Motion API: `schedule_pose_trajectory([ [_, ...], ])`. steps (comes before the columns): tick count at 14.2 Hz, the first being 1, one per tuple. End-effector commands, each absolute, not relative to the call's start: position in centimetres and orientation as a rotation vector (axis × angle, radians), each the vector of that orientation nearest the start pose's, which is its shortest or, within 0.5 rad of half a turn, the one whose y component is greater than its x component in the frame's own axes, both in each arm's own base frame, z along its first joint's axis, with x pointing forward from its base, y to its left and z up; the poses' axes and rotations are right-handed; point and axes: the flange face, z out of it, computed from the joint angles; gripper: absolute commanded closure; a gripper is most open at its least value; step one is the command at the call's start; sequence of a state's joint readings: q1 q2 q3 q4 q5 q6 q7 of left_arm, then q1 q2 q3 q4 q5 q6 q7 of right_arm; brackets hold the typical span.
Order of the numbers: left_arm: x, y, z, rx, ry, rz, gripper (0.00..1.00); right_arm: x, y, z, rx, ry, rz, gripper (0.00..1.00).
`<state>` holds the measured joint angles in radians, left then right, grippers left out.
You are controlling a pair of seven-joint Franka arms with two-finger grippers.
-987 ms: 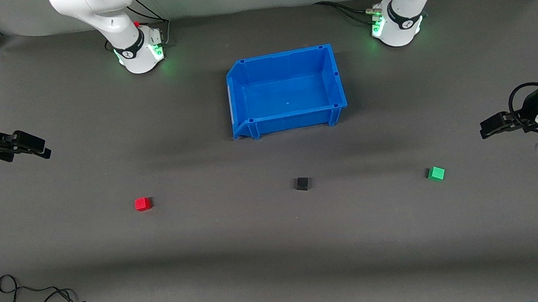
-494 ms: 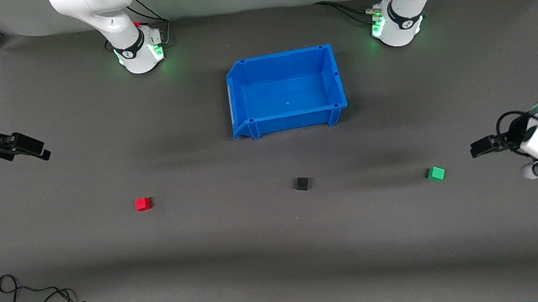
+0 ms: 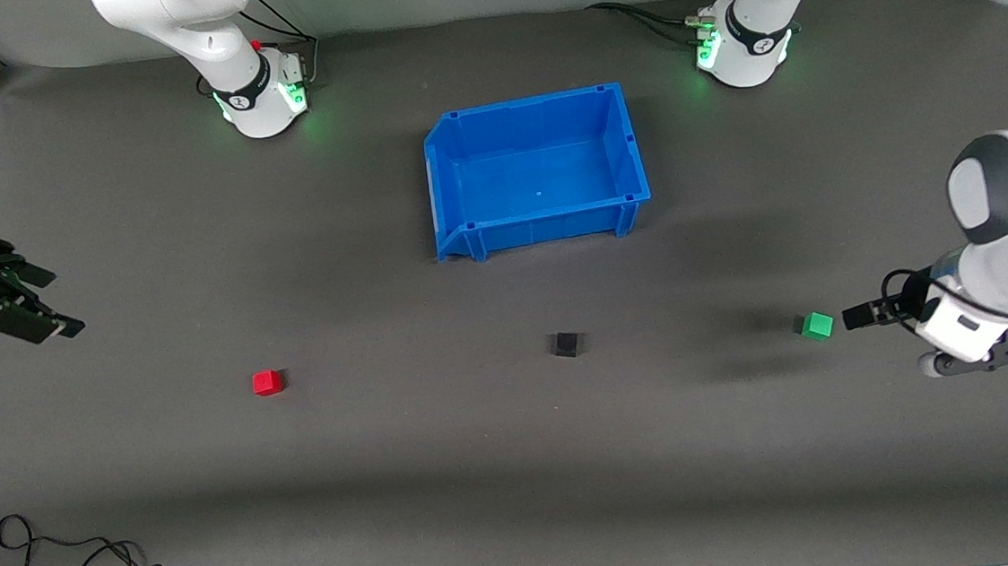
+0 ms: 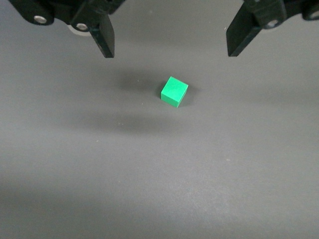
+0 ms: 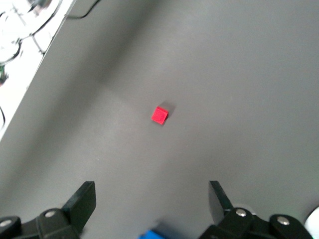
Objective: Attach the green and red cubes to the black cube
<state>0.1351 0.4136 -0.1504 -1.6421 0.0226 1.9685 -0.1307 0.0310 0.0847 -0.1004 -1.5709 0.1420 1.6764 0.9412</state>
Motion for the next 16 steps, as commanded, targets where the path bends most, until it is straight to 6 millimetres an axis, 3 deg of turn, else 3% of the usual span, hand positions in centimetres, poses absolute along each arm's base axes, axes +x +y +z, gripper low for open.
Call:
schedule_pose_trajectory([
  [1,66.3,-0.1,35.2,-3.140,-0.163,0.140,0.00,60.0,-3.4,57.1,-2.389,1.762,0.161,0.00],
  [4,66.7,-0.1,33.2,-3.143,-0.162,0.145,0.01,60.9,-4.1,53.4,-2.267,1.924,0.290,0.00],
  [7,67.2,-0.2,29.7,-3.151,-0.166,0.150,0.02,60.9,-4.0,45.2,-2.242,1.956,0.448,0.00],
  [10,67.0,-0.4,27.8,-3.150,-0.166,0.196,0.02,60.4,-4.3,37.6,-2.221,1.994,0.449,0.00],
  [13,66.5,0.0,23.3,-3.092,-0.090,0.294,0.06,59.9,-4.3,29.3,-2.225,1.925,0.472,0.00],
  [16,65.8,-0.2,21.2,-3.085,-0.083,0.356,0.06,60.3,-4.5,23.6,-2.233,1.897,0.469,0.00],
])
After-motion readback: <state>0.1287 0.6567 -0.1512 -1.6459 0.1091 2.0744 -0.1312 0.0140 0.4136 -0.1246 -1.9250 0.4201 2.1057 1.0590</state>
